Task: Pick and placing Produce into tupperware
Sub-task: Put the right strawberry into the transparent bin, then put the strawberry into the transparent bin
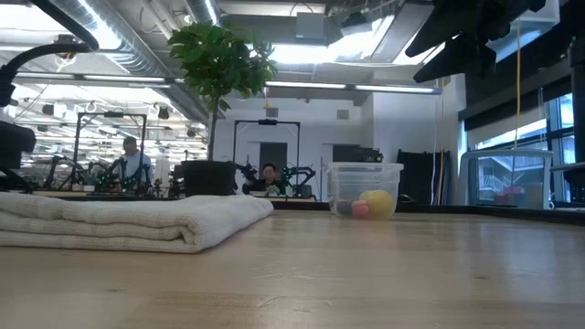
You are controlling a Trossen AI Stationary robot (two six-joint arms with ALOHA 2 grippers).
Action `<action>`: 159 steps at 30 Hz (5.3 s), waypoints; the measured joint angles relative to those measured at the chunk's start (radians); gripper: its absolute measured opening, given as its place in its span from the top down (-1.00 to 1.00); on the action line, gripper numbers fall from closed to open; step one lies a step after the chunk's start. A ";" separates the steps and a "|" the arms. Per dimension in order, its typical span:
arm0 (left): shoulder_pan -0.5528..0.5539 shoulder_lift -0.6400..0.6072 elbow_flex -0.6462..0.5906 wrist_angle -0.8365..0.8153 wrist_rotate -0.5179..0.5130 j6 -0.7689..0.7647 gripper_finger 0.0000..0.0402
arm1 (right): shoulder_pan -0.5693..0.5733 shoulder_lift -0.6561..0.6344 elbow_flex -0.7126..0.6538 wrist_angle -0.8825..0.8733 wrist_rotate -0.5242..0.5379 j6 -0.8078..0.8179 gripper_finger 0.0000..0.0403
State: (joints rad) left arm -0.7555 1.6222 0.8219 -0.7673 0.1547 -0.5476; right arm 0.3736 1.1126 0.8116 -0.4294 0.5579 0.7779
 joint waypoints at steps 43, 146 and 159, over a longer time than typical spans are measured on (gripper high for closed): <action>1.039 0.140 0.416 0.838 0.038 0.428 0.37 | -0.091 0.000 0.000 0.025 0.000 -0.030 -0.24; -0.221 -0.109 0.095 -0.004 -0.082 -0.598 -0.03 | -0.092 0.000 0.000 0.029 -0.035 -0.057 -0.24; -0.245 -0.090 0.095 -0.010 -0.047 -0.635 -0.03 | -0.092 0.000 0.000 0.028 -0.035 -0.062 -0.24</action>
State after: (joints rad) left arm -1.0000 1.5323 0.9173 -0.7769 0.1079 -1.1829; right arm 0.2813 1.1130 0.8112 -0.4012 0.5232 0.7162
